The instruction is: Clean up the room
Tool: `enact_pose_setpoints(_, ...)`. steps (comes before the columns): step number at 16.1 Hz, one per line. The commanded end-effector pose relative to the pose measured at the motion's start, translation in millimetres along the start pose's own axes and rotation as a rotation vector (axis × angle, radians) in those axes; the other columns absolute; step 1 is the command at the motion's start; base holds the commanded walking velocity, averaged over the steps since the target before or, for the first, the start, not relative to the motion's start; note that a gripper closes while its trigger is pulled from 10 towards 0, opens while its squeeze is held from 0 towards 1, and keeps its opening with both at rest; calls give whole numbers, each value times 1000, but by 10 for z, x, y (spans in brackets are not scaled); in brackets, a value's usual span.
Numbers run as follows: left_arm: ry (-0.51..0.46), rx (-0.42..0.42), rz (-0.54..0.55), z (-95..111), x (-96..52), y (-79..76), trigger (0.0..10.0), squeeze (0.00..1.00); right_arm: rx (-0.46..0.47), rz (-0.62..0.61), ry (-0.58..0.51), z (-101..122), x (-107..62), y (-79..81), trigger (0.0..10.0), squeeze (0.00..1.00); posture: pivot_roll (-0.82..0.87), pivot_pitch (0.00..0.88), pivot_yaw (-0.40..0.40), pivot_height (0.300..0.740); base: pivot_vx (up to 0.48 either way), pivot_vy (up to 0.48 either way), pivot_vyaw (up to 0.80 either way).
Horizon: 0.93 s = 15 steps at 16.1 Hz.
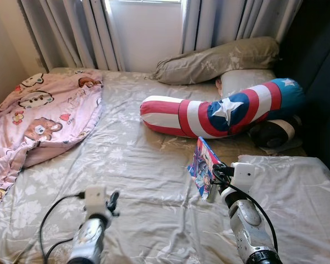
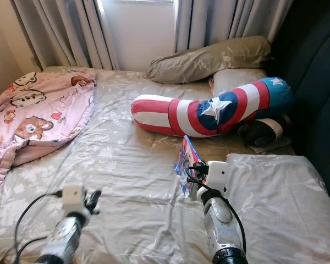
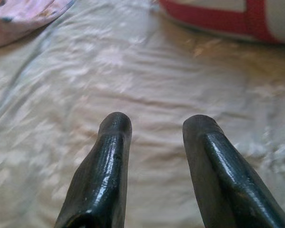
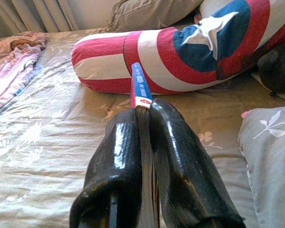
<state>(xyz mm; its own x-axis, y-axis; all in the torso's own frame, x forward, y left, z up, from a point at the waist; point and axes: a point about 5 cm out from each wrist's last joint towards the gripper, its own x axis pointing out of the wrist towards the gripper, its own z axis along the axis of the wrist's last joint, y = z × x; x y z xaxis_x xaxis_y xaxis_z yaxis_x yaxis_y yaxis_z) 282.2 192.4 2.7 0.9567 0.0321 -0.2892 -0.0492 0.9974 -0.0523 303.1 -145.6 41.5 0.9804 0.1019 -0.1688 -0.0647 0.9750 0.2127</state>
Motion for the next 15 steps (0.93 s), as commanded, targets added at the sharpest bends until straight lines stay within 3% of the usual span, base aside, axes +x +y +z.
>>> enact_pose_setpoints(1, -18, -8, -6, 22, 5, -17, 10000, 0, 2, -2, -38, 91, 20, -7, 10000, 0, 50, 0, -25, 740, 0, 0, 0)
enact_pose_setpoints(5, -15, -15, -5, -15, -20, -23, 10000, 0, -44, -20, 12, 25, 12, -16, 10000, 0, 50, 0, -23, 736, 0, 0, 0)
enact_pose_setpoints(9, -13, -22, -22, -40, -35, -49, 10000, 0, -48, -28, 14, 23, 17, -27, 10000, 0, 54, 0, -23, 682, 0, 0, 0)
enact_pose_setpoints(15, -8, -24, -35, -49, -36, -66, 10000, 0, -49, -91, 27, -8, -1, -107, 10000, 0, 54, 0, -21, 682, 0, 0, 0)
